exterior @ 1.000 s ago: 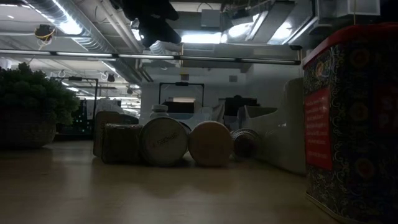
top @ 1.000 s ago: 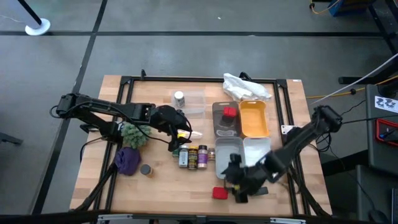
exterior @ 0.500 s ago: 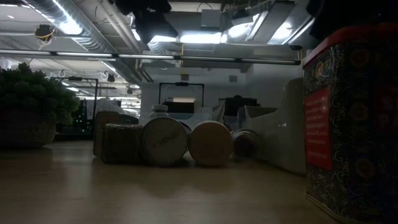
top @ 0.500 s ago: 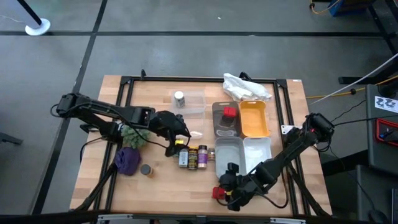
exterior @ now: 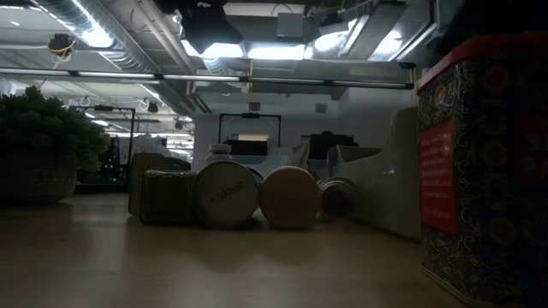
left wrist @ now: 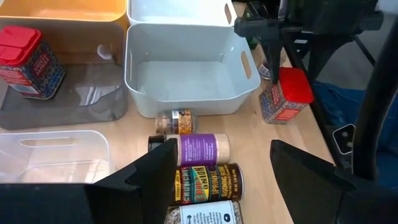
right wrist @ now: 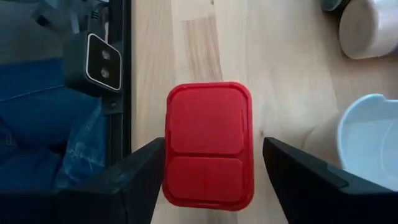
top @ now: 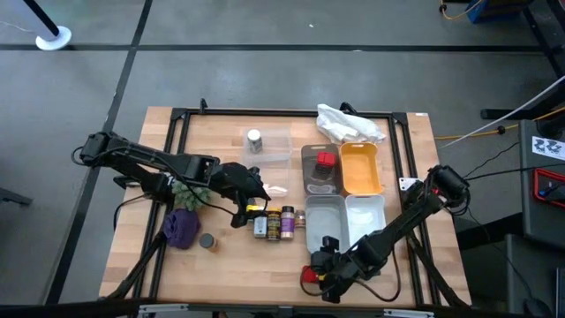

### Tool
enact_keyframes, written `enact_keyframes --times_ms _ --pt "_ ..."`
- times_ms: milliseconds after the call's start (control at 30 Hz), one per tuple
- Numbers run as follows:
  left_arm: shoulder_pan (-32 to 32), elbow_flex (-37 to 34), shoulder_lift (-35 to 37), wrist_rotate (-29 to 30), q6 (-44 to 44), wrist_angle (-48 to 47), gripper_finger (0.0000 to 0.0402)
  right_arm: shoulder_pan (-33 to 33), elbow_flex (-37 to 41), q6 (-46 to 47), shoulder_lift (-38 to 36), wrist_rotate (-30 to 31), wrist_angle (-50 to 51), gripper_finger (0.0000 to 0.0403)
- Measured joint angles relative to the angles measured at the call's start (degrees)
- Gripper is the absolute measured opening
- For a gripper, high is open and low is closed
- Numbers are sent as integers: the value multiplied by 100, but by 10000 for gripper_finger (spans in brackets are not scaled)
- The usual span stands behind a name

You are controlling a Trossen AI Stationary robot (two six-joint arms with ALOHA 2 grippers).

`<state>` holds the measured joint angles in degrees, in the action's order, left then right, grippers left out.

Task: Sort spices by type
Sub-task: Put the red seasoning can into the black transparent bin

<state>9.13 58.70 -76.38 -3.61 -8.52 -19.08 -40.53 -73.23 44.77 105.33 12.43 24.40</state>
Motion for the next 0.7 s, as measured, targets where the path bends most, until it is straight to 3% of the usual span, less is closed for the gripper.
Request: enact_keyframes --times_ms 700 --pt "-2 0 0 1 -43 -2 239 -76 0 -7 5 0 -78 269"
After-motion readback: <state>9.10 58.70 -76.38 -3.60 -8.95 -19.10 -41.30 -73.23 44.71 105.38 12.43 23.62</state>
